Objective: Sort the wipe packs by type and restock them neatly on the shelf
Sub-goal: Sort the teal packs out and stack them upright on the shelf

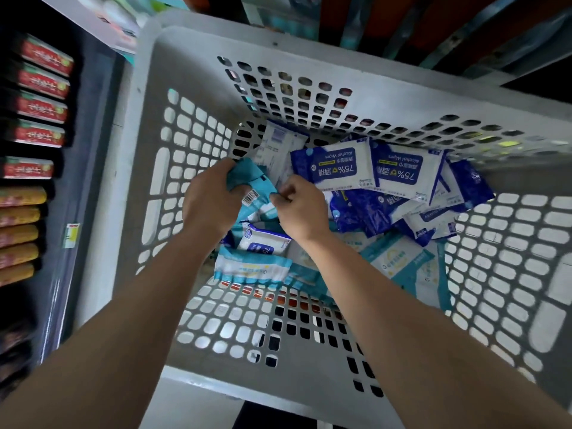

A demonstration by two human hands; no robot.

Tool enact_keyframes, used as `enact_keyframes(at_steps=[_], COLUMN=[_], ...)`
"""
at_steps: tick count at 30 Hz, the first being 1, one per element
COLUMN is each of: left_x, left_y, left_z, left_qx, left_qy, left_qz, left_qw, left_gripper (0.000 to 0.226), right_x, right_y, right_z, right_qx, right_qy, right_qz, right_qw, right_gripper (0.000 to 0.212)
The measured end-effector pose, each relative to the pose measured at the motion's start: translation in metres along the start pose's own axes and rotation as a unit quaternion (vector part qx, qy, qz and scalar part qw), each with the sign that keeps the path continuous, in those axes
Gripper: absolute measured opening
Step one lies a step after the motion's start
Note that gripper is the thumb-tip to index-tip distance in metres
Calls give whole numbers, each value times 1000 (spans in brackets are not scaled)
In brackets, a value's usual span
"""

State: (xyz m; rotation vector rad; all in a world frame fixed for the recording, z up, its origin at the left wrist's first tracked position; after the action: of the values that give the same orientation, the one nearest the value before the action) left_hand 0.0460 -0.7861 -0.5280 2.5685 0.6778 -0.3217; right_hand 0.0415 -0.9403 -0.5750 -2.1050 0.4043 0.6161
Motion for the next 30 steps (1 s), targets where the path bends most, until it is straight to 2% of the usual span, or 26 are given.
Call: enact_keyframes(at_steps=[2, 5, 8, 11, 13, 17, 21, 23, 27, 30], left_x=[-5, -13, -18, -22, -25, -30, -30, -28, -30, -43], left_y=[4, 15, 26, 35, 36, 28, 9, 3, 8, 33], left_z=[-5, -11, -11, -9, -14, -22, -21, -20, -21, -21], left_qx=[-13, -92, -170, -183, -177, -120, -112, -113, -120, -125], left_qy=[1, 20, 33, 54, 83, 127, 117, 115, 112, 108], left_qz=[-7, -20, -38, -38, -33, -7, -21, -33, -21, 59], left_qw=[1000, 995, 984, 981, 980, 985, 987, 986, 986, 984], left_gripper=[20, 20, 16, 10, 5, 9, 1, 3, 5, 8], right_x=[-8, -18, -28, -34, -30, -11, 5, 7, -7, -22], right_y=[2, 16, 28, 32, 35, 43, 42, 43, 26, 15], right_z=[-12, -31, -39, -41, -33, -3, 5, 5, -7, -45], right_qx=[38, 65, 18, 16, 22, 8, -44, -80, -10, 21], right_qy=[11, -14, -82, -118, -122, -105, -68, -73, -65, -9], right_qz=[-6, 31, 51, 72, 89, 95, 101, 88, 50, 10], right_qw=[999, 997, 995, 990, 988, 990, 992, 990, 997, 1000], right_gripper=[3, 27, 33, 43, 42, 42, 54, 50, 29, 29])
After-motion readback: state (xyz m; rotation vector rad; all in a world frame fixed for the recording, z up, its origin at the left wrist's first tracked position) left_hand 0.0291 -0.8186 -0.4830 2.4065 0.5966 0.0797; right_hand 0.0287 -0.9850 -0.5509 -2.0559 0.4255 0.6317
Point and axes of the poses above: each hand's wrist, its own x-axis towards the middle knuckle, its own z-axis out of the palm, y = z × x, the point moved 7 cm from there along x, towards the middle knuckle, and after that the axes turned 10 degrees about y, right-handed, at the moved point
